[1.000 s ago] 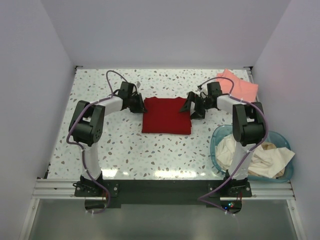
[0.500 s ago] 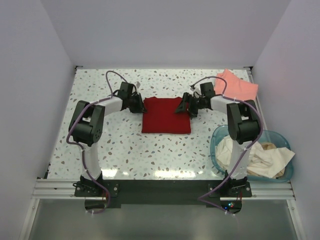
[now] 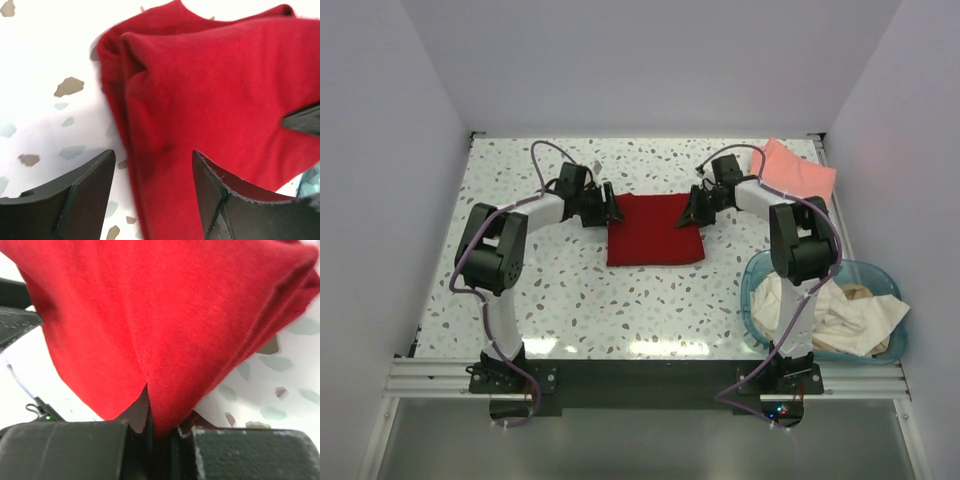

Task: Fold and stack the t-shirts
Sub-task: Neatly place the folded tshirt to the corner

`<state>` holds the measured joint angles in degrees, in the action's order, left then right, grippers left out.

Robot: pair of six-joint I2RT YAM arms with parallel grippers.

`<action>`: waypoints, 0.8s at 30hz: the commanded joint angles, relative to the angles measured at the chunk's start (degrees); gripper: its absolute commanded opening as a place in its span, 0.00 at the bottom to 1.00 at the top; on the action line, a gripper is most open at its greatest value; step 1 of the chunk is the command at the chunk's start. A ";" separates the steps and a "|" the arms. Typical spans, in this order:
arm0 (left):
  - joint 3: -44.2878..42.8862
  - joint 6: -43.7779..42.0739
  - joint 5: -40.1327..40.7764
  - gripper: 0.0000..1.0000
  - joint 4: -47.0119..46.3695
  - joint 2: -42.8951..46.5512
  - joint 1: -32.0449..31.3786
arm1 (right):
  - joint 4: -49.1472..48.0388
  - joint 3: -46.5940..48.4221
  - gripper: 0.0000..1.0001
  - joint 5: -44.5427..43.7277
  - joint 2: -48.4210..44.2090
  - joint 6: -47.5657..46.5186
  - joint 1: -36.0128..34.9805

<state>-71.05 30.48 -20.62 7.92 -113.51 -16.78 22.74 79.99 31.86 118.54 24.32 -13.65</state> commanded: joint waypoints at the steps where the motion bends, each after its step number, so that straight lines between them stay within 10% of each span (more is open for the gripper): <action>1: -1.02 0.19 2.52 0.69 4.03 2.24 0.34 | 12.64 10.24 0.00 -6.18 -0.86 -5.76 0.55; 13: 3.01 1.95 3.04 0.70 2.19 7.25 0.34 | 45.17 46.10 0.00 -17.87 10.39 -17.01 6.26; 24: 6.62 2.74 3.48 0.70 0.78 8.84 0.43 | 49.50 52.29 0.00 -28.51 10.31 -20.53 11.45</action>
<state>-64.88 32.40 -17.61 10.90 -107.48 -16.69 69.14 129.32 8.10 131.15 6.42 -3.03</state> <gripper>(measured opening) 0.697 0.077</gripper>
